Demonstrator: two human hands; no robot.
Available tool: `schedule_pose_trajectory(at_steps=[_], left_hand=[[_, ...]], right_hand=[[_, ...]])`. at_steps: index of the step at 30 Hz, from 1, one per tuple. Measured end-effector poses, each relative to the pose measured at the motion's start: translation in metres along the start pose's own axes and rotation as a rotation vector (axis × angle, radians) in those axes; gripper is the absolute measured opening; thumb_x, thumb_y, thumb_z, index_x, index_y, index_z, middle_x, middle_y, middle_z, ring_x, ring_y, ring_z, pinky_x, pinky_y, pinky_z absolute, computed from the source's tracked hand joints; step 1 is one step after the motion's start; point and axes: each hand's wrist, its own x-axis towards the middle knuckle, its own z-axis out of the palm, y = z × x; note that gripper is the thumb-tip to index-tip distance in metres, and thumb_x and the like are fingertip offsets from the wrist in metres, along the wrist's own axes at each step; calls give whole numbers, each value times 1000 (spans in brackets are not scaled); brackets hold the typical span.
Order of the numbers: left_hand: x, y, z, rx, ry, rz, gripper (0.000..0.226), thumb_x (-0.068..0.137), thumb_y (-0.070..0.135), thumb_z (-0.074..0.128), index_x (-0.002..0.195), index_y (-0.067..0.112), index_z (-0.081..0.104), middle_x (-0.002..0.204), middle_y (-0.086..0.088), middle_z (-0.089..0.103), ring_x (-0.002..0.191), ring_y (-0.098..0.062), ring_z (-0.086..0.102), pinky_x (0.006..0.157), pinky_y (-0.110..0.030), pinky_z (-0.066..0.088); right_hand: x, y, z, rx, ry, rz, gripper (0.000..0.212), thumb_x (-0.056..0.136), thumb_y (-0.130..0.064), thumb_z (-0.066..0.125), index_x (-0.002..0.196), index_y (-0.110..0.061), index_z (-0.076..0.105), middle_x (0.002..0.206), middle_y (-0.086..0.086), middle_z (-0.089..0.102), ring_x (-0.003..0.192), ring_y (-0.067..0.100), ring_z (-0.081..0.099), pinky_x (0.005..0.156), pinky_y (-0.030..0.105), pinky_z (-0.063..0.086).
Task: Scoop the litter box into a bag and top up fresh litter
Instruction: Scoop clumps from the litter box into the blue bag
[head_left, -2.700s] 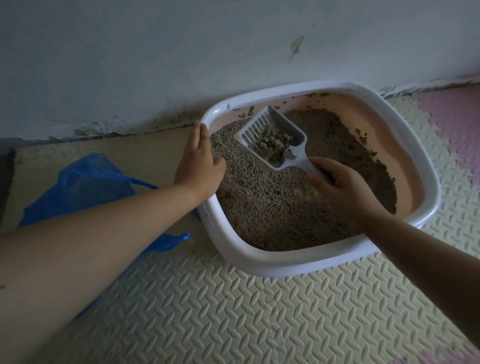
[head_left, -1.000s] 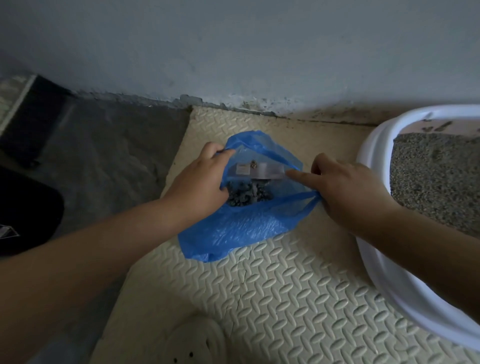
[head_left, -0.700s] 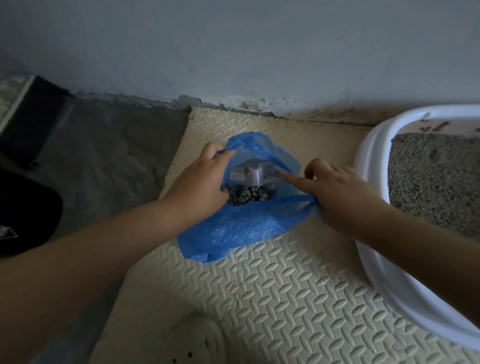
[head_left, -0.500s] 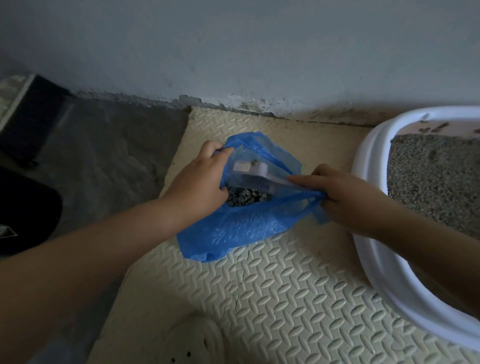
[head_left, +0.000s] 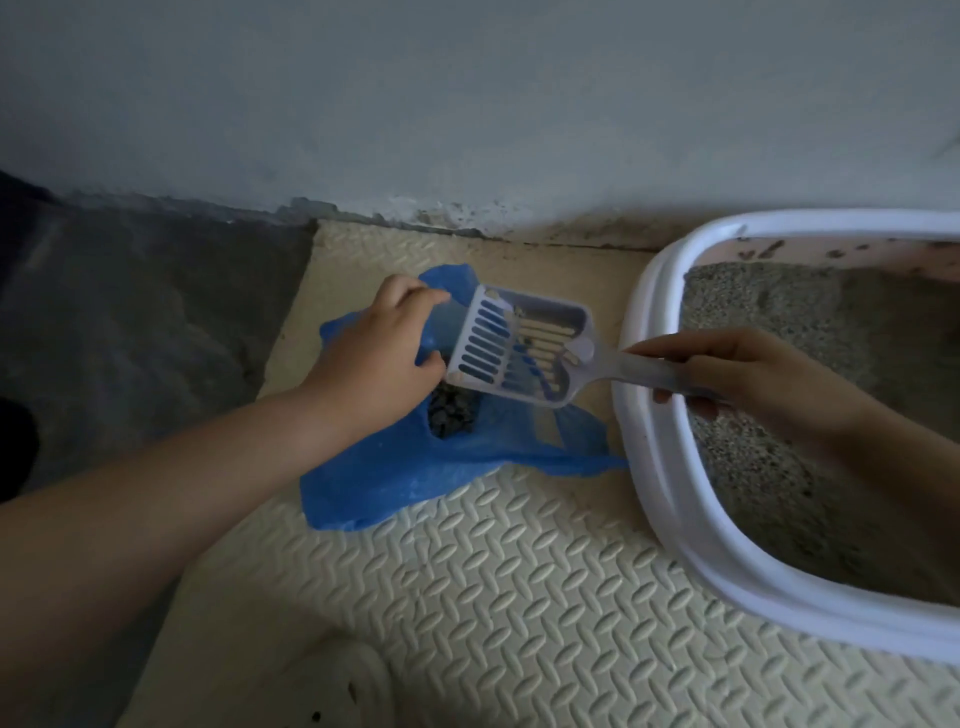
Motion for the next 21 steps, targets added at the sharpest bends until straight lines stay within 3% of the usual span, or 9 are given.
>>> schedule_pose_trajectory(at_steps=[6, 9, 13, 16, 18, 21], left_hand=[[12, 39, 20, -39, -56, 88, 51, 92, 18, 54, 140, 17, 37, 136, 3, 33, 94, -16, 53, 82, -42, 49], [18, 71, 35, 24, -77, 228, 54, 94, 22, 51, 144, 17, 33, 142, 2, 31, 109, -17, 50, 89, -32, 44], [28, 118, 59, 65, -61, 383, 57, 95, 30, 48, 147, 15, 29, 147, -2, 32, 129, -19, 37, 102, -32, 34], [40, 141, 79, 7, -98, 369, 61, 97, 34, 45, 149, 13, 23, 153, -2, 23, 138, -17, 25, 109, -29, 25], [49, 151, 91, -16, -135, 331, 67, 97, 38, 44, 151, 11, 15, 158, -2, 11, 144, -17, 13, 114, -29, 16], [61, 159, 107, -21, -212, 249, 75, 98, 41, 40, 152, 10, -1, 160, -1, -12, 146, -16, -8, 117, -31, 4]], right_hand=[[-38, 15, -49, 43, 174, 31, 24, 83, -17, 62, 105, -24, 69, 64, -1, 61, 53, 8, 44, 46, 13, 37], [-58, 32, -71, -73, 297, 82, 29, 81, -14, 67, 107, -27, 67, 58, -9, 62, 49, 2, 47, 46, 11, 39], [-82, 61, -107, -246, 408, 174, 31, 82, -22, 69, 112, -28, 68, 85, 7, 70, 67, 19, 58, 63, 24, 45], [-92, 81, -138, -431, 377, 206, 27, 82, -25, 69, 109, -27, 70, 80, -1, 72, 72, 21, 66, 70, 32, 50], [-98, 89, -156, -524, 317, 220, 25, 80, -23, 71, 104, -30, 70, 69, -16, 70, 63, 3, 63, 64, 21, 47], [-101, 96, -177, -713, 214, 264, 19, 79, -22, 72, 97, -29, 73, 62, -14, 66, 58, 4, 57, 58, 19, 39]])
